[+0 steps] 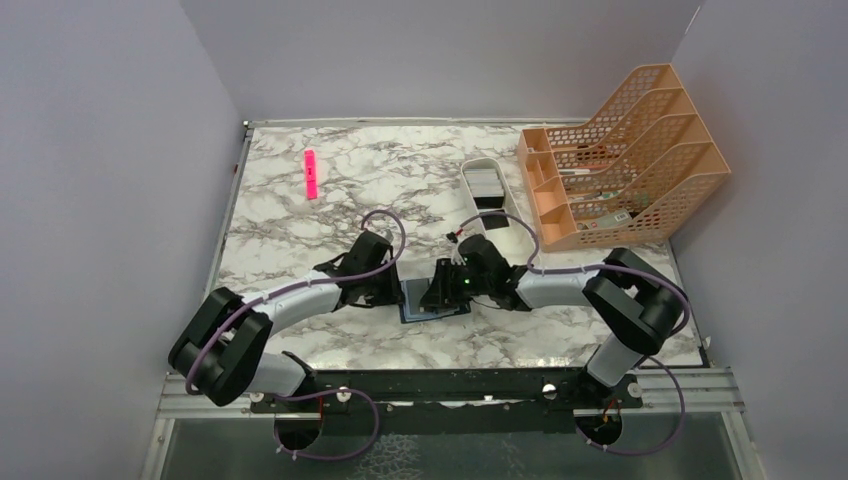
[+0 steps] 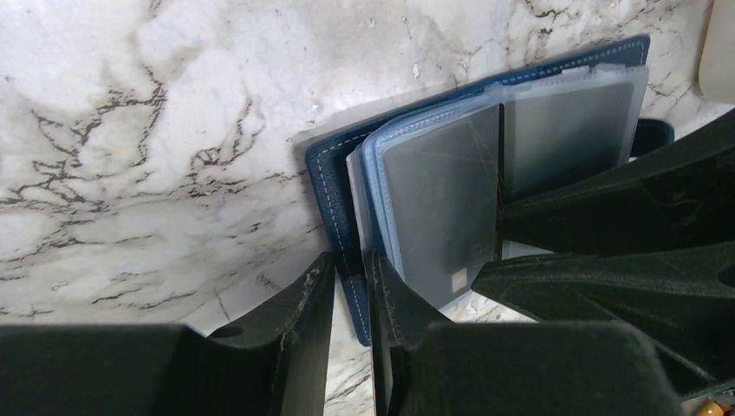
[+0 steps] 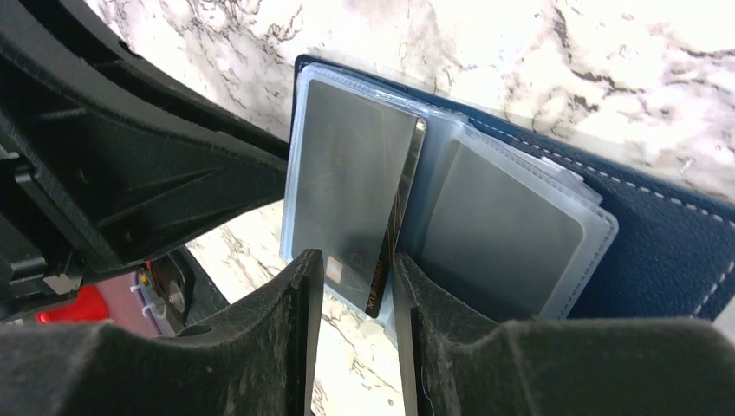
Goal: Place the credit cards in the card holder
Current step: Insert the credit card into the card holder.
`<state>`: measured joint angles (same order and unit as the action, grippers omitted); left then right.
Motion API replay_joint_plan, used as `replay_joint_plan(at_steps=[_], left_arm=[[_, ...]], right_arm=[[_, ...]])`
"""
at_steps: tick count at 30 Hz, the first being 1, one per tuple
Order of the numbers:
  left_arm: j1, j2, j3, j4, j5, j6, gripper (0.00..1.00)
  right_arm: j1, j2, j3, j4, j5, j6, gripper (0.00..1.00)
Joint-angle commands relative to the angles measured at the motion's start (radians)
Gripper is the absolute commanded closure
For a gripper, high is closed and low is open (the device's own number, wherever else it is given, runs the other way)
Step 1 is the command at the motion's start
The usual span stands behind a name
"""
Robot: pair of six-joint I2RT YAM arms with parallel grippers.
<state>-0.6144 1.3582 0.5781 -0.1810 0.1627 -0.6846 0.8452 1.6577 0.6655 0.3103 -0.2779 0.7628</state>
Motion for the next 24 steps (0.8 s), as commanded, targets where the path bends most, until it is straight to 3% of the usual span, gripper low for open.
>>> replay_joint_plan(at_steps=[1,9,17,24], left_arm=[[0.001,-0.045,-0.035,-0.015,-0.006,-0.026,0.75],[0.002,-0.075,-0.003,-0.054,-0.045,-0.025,0.74],[0.002,-0.166,0.026,-0.105,-0.082,-0.027,0.69],[0.002,-0.277,0.064,-0.111,-0.046,0.033,0.58]], right_arm=[[0.014,0.044,0.063,-0.058,-0.009,-0.039,0.6],[0.015,-0.04,0.052,-0.149,0.051,-0.063,0.59],[0.015,-0.144,0.057,-0.193,0.034,-0.193,0.55],[0.003,-0.261,0.16,-0.36,0.232,-0.427,0.5]])
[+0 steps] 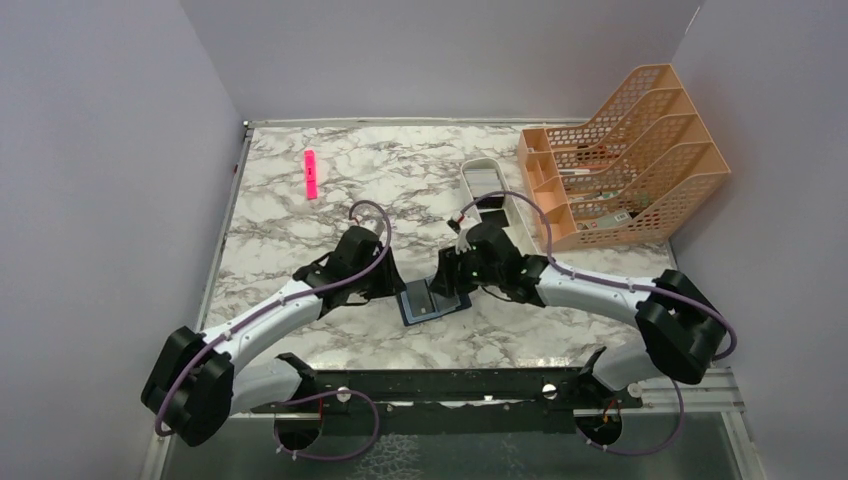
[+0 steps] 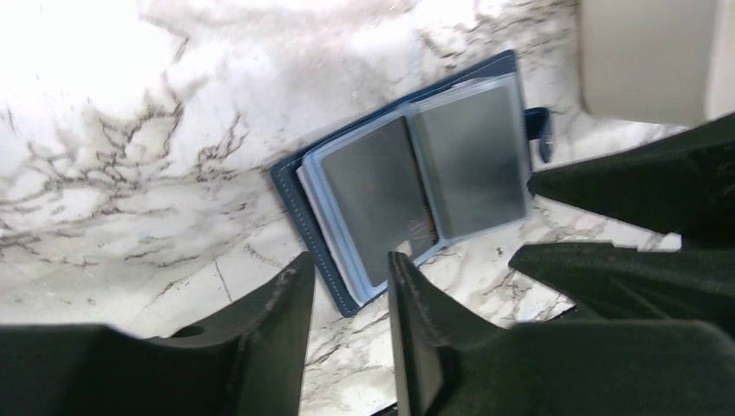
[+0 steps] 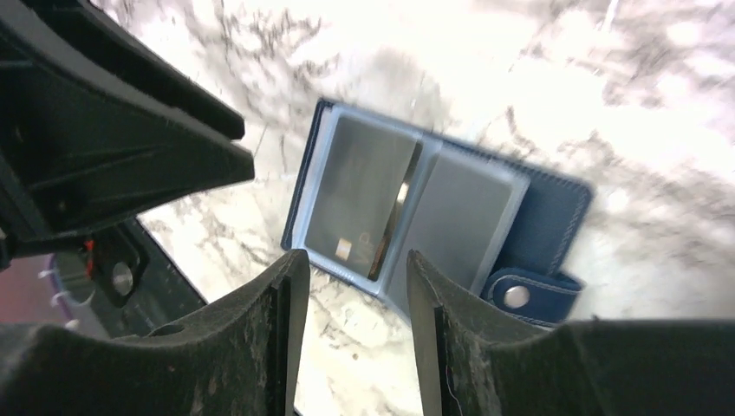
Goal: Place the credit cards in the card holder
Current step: Insert the credit card into the card holder, then pick up the credit card from the storage box.
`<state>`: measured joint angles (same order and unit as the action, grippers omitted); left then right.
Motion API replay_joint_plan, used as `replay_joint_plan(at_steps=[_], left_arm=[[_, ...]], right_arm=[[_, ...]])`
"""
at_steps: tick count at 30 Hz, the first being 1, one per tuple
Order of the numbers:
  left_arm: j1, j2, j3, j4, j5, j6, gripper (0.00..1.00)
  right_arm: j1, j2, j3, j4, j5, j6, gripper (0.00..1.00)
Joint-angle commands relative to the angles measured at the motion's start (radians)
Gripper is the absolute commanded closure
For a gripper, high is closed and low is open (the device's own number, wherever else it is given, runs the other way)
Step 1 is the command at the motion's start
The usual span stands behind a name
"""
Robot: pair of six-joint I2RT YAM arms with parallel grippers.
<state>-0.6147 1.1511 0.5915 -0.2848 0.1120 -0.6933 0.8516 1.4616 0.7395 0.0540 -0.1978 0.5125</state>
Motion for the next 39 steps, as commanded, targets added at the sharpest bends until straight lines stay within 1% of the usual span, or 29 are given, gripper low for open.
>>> replay_joint_plan(at_steps=[1,4,7,9,12,13,14,16,20,22,28,34,39], left_arm=[[0.003,-0.087,0.059,-0.012,0.006,0.053,0.56],[0.003,-0.136,0.08,-0.026,0.01,0.081,0.51],[0.003,-0.175,0.101,-0.036,0.018,0.11,0.45],[0.003,-0.188,0.117,-0.047,0.02,0.126,0.4],[0.003,-0.202,0.137,-0.057,0.049,0.144,0.33],[0.003,-0.205,0.145,-0.063,0.059,0.148,0.3],[0.003,-0.207,0.154,-0.071,0.065,0.153,0.26],[0.003,-0.211,0.175,-0.09,0.07,0.17,0.13],[0.002,-0.209,0.204,-0.129,0.056,0.208,0.01],[0.002,-0.205,0.205,-0.137,0.053,0.224,0.01],[0.003,-0.194,0.21,-0.148,0.056,0.247,0.01],[0.003,-0.233,0.213,-0.174,-0.002,0.265,0.01],[0.003,-0.283,0.202,-0.178,-0.043,0.254,0.01]], right_arm=[[-0.007,-0.073,0.108,-0.122,0.18,-0.222,0.51],[-0.012,-0.106,0.168,-0.152,0.267,-0.35,0.51],[-0.043,-0.15,0.173,-0.09,0.281,-0.494,0.53],[-0.086,-0.156,0.2,-0.083,0.295,-0.554,0.55],[-0.168,-0.146,0.212,-0.074,0.182,-0.699,0.55],[-0.187,-0.136,0.211,-0.061,0.202,-0.743,0.55],[-0.21,-0.125,0.22,-0.058,0.221,-0.763,0.55],[-0.285,-0.094,0.245,-0.072,0.199,-0.785,0.55],[-0.451,-0.033,0.258,-0.034,0.011,-0.867,0.53],[-0.49,0.012,0.276,-0.039,-0.03,-0.947,0.52],[-0.536,0.142,0.35,-0.088,-0.065,-1.165,0.49],[-0.549,0.223,0.377,-0.095,-0.131,-1.391,0.47],[-0.554,0.275,0.379,-0.085,-0.173,-1.516,0.47]])
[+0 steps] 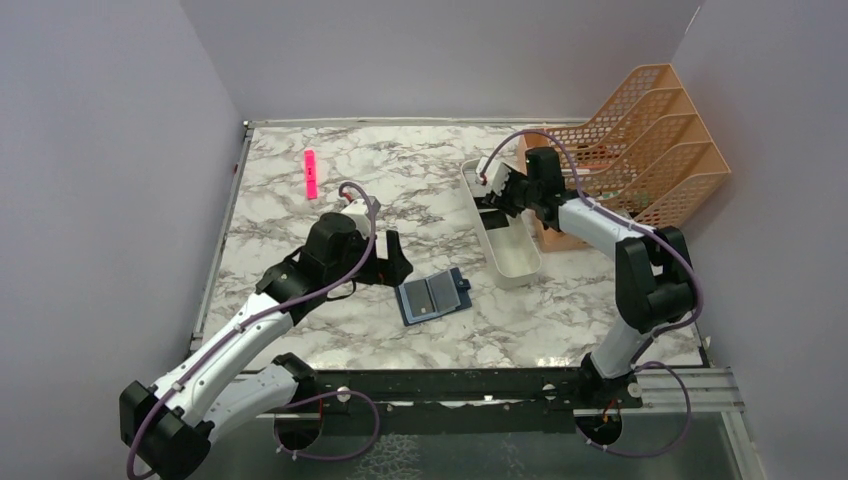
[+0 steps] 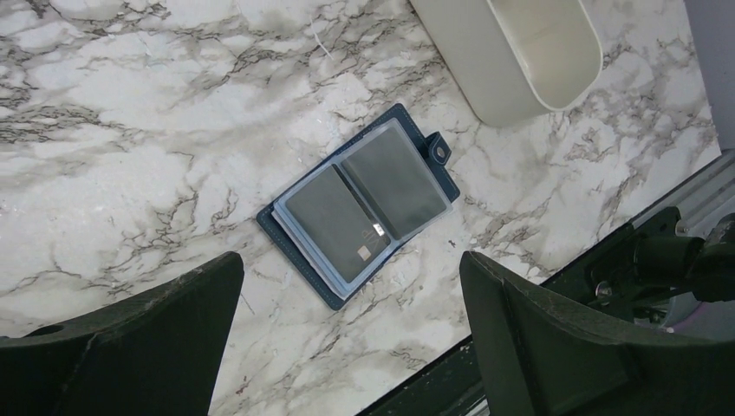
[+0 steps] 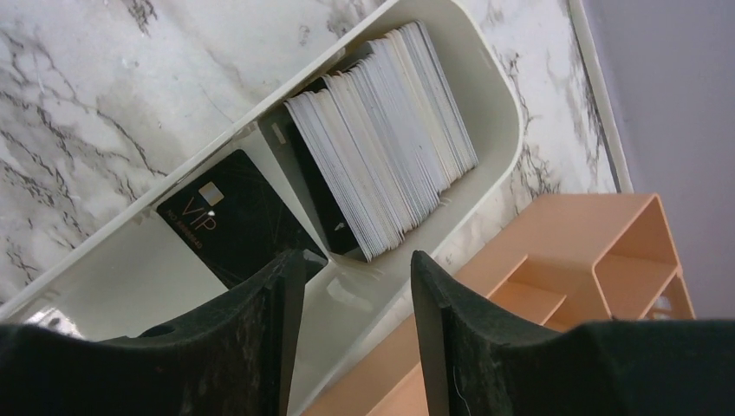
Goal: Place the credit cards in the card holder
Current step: Pick up the credit card from the storage box.
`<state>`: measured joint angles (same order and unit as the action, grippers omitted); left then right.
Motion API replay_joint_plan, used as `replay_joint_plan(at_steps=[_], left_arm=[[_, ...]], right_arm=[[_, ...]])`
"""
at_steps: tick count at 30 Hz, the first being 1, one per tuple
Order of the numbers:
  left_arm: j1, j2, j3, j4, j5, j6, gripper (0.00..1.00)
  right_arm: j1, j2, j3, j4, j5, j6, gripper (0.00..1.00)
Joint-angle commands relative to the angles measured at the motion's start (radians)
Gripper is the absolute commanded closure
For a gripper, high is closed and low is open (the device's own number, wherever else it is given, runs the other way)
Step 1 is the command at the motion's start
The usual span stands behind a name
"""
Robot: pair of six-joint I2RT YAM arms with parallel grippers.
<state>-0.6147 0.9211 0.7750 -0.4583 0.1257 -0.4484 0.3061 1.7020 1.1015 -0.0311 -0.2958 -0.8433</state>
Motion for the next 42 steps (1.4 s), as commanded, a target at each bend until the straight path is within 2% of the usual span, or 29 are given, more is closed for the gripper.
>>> replay_joint_plan(at_steps=[1,10,16,22,29,42], left_arm=[[0.003,-0.059,0.018,-0.006,-0.063,0.008,0.01],[0.003,-0.086,0.014,-0.009,-0.074,0.007,0.01],[0.003,-0.086,0.012,-0.011,-0.073,0.004,0.01],[0.003,-0.087,0.011,-0.01,-0.09,0.004,0.01],[0.002,-0.067,0.013,-0.011,-0.079,0.005,0.01],[0.003,-0.067,0.01,-0.011,-0.075,0.004,0.01]], right_arm=[[-0.009,0.04,0.01,0.012,-0.088,-0.183,0.47],[-0.009,0.104,0.011,0.09,-0.086,-0.278,0.46],[-0.009,0.151,0.022,0.082,-0.08,-0.327,0.46],[-0.009,0.167,0.0,0.198,-0.054,-0.322,0.47],[-0.009,0.157,-0.027,0.298,-0.033,-0.324,0.55],[-0.009,0.127,-0.018,0.279,-0.074,-0.312,0.68]])
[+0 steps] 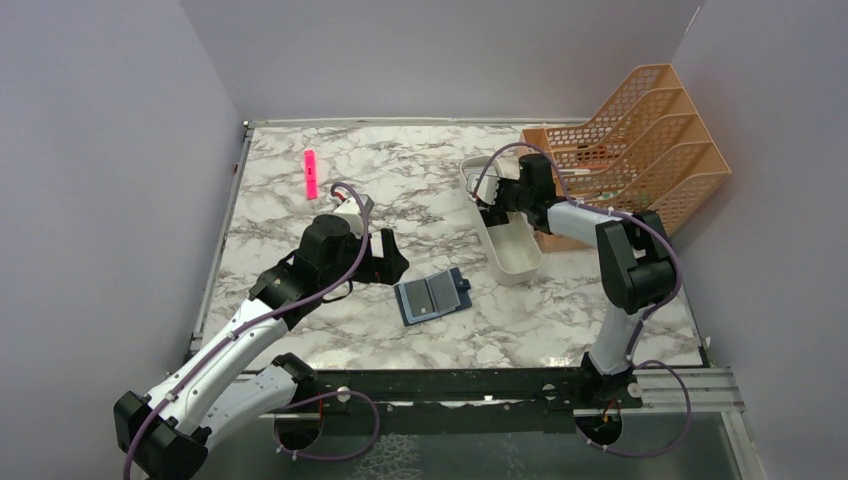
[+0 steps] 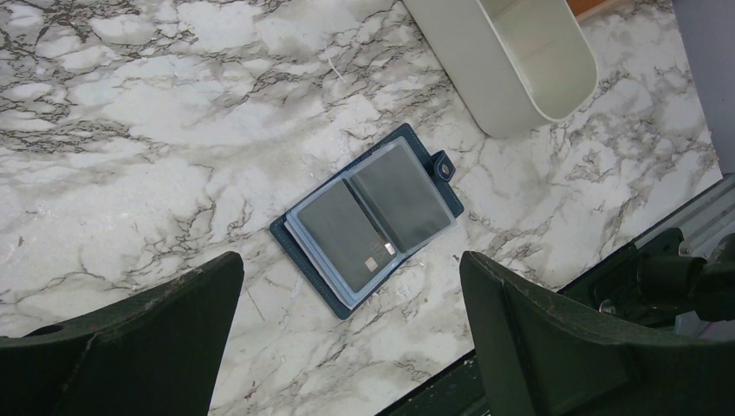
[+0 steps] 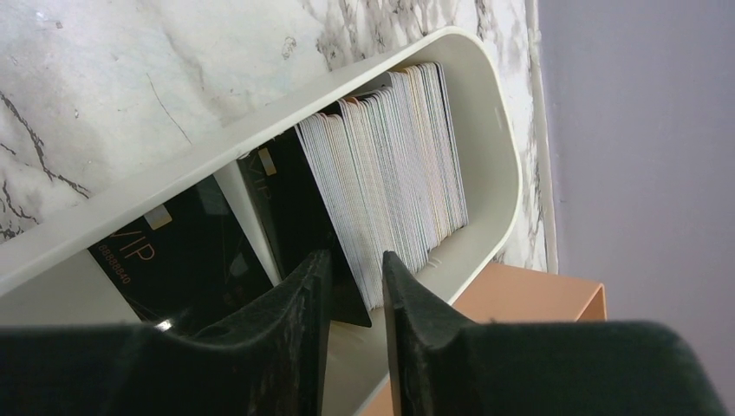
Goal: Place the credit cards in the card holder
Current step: Pick up the credit card from the storage box.
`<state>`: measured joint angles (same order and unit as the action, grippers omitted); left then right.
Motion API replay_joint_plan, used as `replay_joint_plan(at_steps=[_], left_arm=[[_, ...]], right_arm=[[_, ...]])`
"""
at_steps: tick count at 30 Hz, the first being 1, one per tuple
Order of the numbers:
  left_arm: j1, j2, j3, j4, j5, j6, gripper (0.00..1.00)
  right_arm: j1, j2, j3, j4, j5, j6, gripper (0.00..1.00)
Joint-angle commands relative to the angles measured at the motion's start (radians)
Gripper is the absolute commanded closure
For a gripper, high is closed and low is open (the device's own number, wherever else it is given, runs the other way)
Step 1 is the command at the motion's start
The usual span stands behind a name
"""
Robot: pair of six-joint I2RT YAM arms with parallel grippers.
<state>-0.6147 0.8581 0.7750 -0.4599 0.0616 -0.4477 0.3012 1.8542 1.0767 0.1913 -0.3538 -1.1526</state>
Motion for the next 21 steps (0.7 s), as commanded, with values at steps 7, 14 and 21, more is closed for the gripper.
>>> replay_joint_plan(at_steps=[7,14,21], left_arm=[[0.003,-0.003,0.011,-0.009,-0.008,0.005,0.01],[0.003,-0.005,0.012,-0.01,-0.009,0.005,0.01],[0.003,-0.004,0.011,-0.009,-0.008,0.004,0.01]], right_arm=[[-0.003,-0.036,0.025,0.011,-0.021,-0.01,0.84],[-0.004,-0.079,0.024,0.0,-0.009,-0.004,0.86],[-0.004,-0.116,0.035,-0.051,-0.007,-0.009,0.89]])
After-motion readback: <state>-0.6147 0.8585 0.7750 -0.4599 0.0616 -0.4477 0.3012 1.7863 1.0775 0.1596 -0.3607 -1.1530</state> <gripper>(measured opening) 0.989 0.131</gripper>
